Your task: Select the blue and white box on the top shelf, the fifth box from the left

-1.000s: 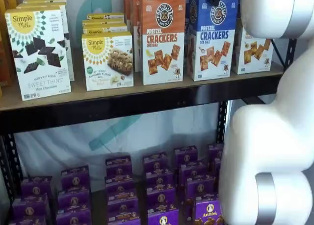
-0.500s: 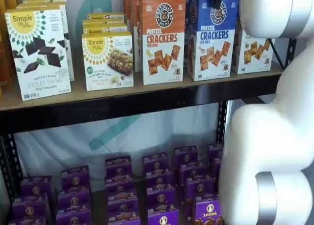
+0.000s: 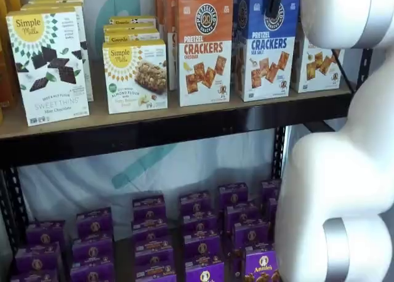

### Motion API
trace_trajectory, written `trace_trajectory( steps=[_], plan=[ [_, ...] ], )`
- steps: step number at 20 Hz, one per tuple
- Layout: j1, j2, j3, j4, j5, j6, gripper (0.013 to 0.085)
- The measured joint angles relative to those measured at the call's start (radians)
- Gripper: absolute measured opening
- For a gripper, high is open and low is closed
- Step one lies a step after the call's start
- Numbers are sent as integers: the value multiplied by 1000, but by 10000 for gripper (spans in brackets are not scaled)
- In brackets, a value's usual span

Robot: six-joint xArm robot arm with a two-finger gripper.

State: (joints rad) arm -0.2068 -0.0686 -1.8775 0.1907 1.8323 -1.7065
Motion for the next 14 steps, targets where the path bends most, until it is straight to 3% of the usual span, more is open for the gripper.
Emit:
trace_trajectory(
  steps=[5, 14],
  plan=[
    [5, 17, -21, -24, 32, -3, 850],
    [4, 37, -50, -27, 57, -3, 850]
  ],
)
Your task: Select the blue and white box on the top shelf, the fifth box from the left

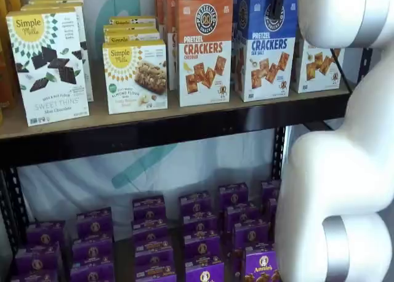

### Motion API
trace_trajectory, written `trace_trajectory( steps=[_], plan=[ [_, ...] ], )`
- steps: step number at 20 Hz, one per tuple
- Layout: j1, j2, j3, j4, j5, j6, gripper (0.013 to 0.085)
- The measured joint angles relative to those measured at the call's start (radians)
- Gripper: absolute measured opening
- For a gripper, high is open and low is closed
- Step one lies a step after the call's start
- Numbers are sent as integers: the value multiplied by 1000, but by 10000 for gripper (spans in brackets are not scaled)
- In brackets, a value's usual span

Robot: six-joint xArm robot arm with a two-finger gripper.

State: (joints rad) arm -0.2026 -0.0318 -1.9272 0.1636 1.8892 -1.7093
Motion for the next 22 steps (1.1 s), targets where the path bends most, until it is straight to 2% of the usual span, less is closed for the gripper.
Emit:
trace_trajectory(
  steps=[2, 3, 4, 14, 15, 16, 18, 22],
  plan=[
    [0, 4, -6, 3, 6, 2, 770],
    [0, 5, -7, 3, 7, 2, 770],
    [1, 5, -7, 4, 8, 3, 730],
    [2, -7, 10, 11, -5, 6, 730],
    [2, -8, 12, 12, -6, 6, 690],
    [3, -9, 13, 12, -6, 7, 690],
    [4, -11, 17, 11, -8, 7, 610],
    [5, -17, 25, 17, -11, 11, 610]
  ],
)
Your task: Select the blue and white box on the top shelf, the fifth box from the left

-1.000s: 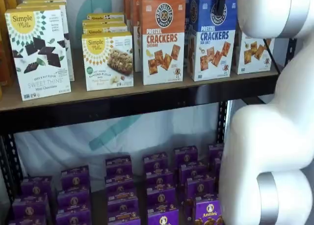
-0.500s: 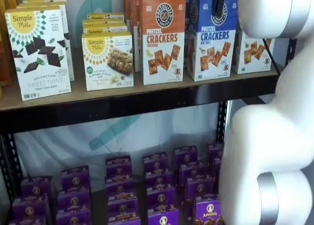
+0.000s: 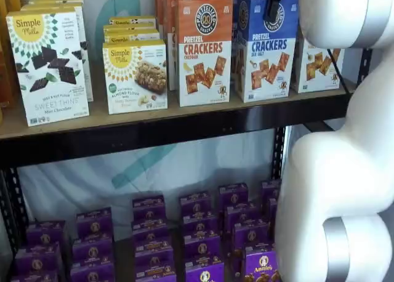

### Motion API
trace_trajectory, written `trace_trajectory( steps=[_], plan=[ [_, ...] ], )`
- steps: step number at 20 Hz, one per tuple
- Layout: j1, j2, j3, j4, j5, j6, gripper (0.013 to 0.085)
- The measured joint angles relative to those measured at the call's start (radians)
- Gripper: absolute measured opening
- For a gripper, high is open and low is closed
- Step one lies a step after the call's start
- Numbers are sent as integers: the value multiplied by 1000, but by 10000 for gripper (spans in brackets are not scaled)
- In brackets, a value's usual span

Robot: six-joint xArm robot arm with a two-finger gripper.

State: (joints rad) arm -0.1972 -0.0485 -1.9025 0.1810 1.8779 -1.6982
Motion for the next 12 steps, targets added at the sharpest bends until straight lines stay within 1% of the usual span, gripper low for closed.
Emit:
trace_trajectory(
  steps=[7, 12],
  plan=[
    [3, -8, -6, 2, 24, 6, 610],
    [-2, -41, 17, -1, 33, 1, 610]
  ],
)
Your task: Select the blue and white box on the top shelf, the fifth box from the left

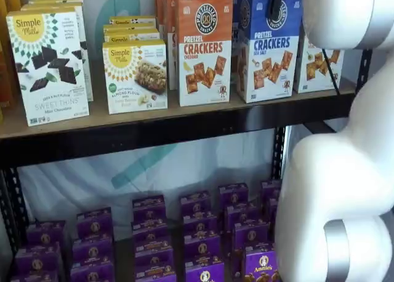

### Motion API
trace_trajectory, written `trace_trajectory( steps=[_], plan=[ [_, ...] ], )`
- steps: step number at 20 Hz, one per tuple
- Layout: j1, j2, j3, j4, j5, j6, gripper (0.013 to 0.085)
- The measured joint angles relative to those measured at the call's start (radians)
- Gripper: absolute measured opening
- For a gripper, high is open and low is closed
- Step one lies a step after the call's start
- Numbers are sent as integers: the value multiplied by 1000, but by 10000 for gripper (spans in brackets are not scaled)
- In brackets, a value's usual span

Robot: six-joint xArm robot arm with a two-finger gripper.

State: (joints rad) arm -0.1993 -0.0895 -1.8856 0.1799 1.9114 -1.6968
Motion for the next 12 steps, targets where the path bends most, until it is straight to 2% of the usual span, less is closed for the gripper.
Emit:
trace_trajectory(
  steps=[4, 12],
  plan=[
    [-2, -38, 25, 1, 35, 1, 610],
    [5, -200, 180, 15, 49, 16, 610]
  ],
)
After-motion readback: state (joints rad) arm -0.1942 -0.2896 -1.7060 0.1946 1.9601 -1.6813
